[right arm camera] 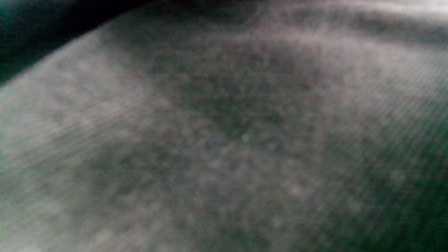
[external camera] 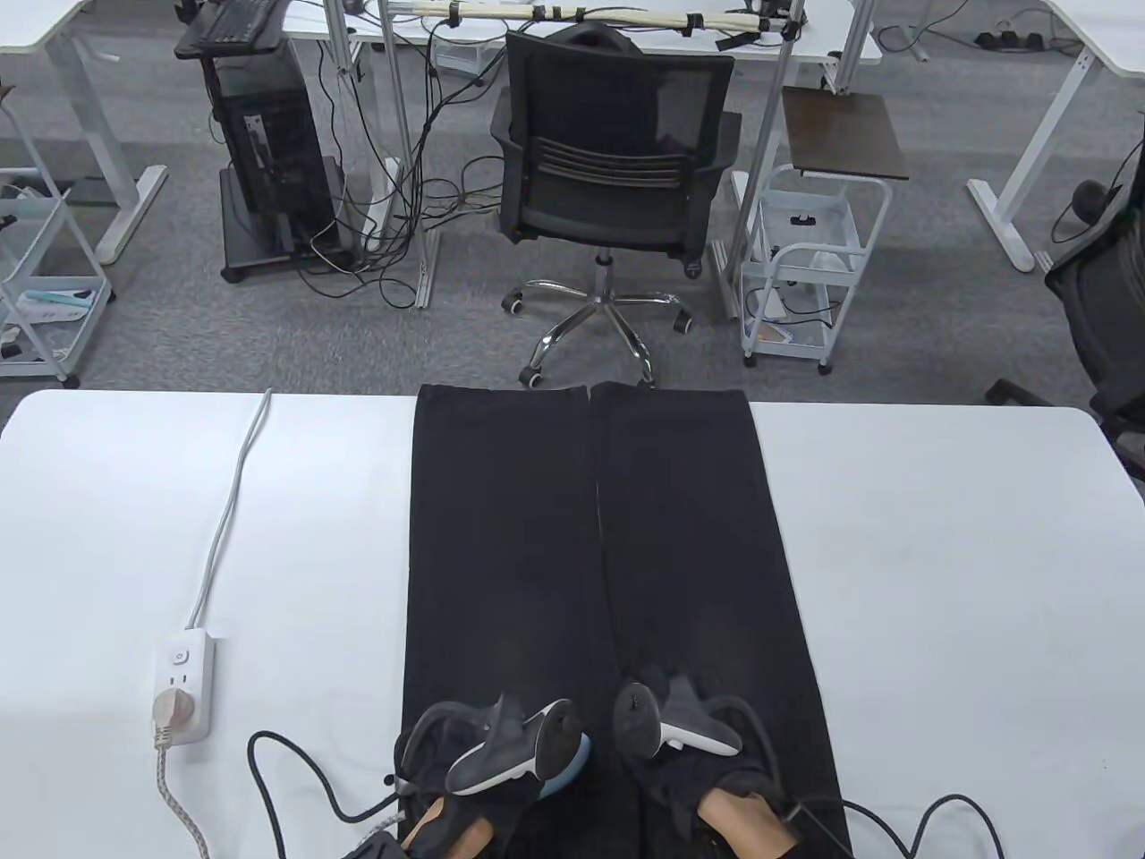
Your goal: Iron trousers with electric iron on table
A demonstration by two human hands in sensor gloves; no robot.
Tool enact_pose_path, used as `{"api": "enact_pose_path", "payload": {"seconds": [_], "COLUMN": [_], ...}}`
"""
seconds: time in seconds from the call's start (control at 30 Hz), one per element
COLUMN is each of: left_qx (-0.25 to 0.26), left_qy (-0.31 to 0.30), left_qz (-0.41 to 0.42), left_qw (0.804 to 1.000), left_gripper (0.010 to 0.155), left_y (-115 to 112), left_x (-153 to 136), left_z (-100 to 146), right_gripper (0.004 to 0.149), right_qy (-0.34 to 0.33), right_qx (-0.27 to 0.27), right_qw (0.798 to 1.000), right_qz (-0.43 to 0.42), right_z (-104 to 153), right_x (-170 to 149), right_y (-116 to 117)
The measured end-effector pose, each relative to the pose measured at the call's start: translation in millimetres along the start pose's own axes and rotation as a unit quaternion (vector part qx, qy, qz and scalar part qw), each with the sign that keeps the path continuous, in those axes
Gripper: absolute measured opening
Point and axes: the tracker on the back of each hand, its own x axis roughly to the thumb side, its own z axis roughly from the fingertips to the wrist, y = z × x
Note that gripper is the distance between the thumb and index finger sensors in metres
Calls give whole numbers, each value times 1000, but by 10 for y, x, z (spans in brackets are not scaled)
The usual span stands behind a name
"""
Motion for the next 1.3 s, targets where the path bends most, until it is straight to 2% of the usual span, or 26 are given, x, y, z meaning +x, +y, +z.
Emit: {"api": "enact_pose_path", "payload": {"seconds": [0.1, 0.23, 0.43, 0.6, 0.73, 0.87, 1.3], "left_qx": [-2, -9, -38, -42, -38, -31, -34], "left_qy": [28, 79, 145, 167, 157, 130, -11], "left_qz": [5, 16, 29, 39, 40, 39, 26], "left_qw": [1000, 997, 988, 984, 986, 990, 999], "left_gripper": [43, 43, 43, 43, 42, 42, 41], "left_y": [52, 155, 286, 322, 299, 254, 28], "left_x": [-122, -344, -655, -788, -737, -610, -55], "left_z": [-262, -766, -1390, -1587, -1483, -1246, 55], "right_gripper": [71, 71, 71, 72, 72, 72, 72], "right_qy": [0, 0, 0, -2, -5, -7, -7], "right_qx": [1, 4, 6, 11, 18, 23, 31], "right_qw": [1000, 1000, 1000, 1000, 1000, 1000, 999], "right_qz": [2, 1, 0, -2, -5, -8, -12], "right_z": [3, -1, -4, -5, -8, -12, -10], "right_x": [1, -4, -12, -21, -33, -42, -64], "right_y": [-1, 1, 3, 5, 4, 1, -8]}}
